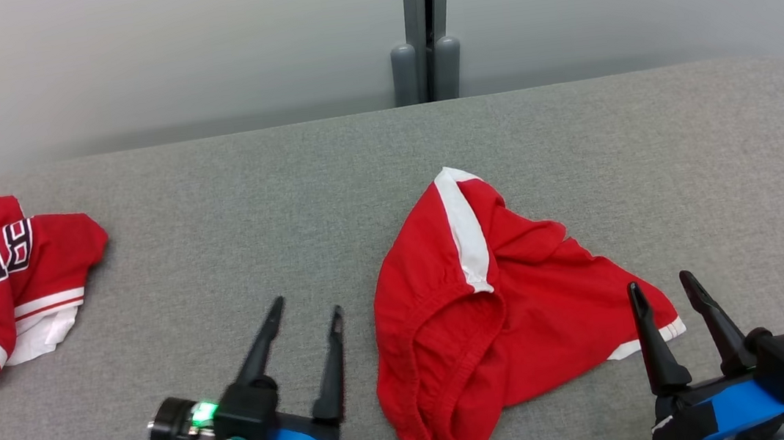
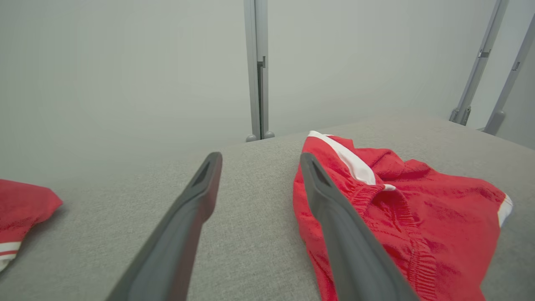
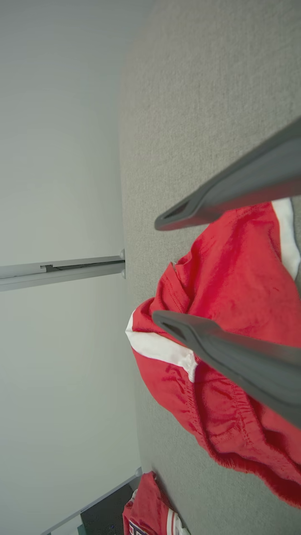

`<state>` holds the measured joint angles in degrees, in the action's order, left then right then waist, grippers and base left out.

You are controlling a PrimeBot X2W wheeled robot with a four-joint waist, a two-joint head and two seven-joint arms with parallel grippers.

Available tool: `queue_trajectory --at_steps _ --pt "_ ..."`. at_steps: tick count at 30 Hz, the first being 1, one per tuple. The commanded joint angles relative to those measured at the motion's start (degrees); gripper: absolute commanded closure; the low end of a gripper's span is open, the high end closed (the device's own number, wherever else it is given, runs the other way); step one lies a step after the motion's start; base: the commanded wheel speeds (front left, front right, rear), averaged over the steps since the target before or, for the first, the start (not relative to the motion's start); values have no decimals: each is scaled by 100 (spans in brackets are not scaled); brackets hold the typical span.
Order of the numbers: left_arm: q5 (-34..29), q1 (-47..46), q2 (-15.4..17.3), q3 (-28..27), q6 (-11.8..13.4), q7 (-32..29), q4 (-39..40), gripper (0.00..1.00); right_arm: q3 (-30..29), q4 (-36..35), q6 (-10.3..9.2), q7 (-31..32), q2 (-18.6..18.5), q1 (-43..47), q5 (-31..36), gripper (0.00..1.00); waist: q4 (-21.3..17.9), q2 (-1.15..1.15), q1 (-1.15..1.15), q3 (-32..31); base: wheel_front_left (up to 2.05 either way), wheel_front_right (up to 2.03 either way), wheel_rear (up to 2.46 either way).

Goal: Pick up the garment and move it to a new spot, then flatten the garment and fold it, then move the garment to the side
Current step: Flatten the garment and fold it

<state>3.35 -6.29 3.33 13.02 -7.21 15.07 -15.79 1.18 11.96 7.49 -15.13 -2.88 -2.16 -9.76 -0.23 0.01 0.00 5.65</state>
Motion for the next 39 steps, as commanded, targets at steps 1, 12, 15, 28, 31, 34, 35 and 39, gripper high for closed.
queue_trajectory --at_steps 1,12,15,28,31,34,35,39 --pt "-23 -87 41 222 -39 15 -45 0 -2 27 1 -3 -4 -37 -45 0 -29 -1 0 -21 0 0 0" --pt "339 -512 464 2435 -26 -29 -667 0 82 173 1 -3 -4 16 -55 0 -244 -1 0 -112 0 0 0" --pt "478 -642 484 2674 -26 -53 -870 0 121 204 1 -3 -5 -29 -78 0 -332 -1 0 -96 0 0 0" --pt "800 -1608 273 3138 -27 -13 -1837 0 216 290 1 -3 -6 -239 -119 0 -793 -1 0 87 0 0 0" --pt "895 -1782 262 3227 -27 -8 -2103 0 222 287 1 -3 -5 -294 -144 0 -905 -1 0 202 0 0 0" --pt "1000 -1987 206 3287 -27 2 -2375 0 231 282 1 -4 -6 -362 -165 0 -994 -1 0 317 0 0 0" --pt "1043 -2050 181 3318 -27 0 -2479 0 233 280 1 -3 -6 -379 -179 0 -1019 -1 0 351 0 0 0" --pt "1162 -2371 105 3393 -26 2 -2888 0 270 268 1 -4 -6 -495 -222 0 -1134 -1 0 502 0 0 0"
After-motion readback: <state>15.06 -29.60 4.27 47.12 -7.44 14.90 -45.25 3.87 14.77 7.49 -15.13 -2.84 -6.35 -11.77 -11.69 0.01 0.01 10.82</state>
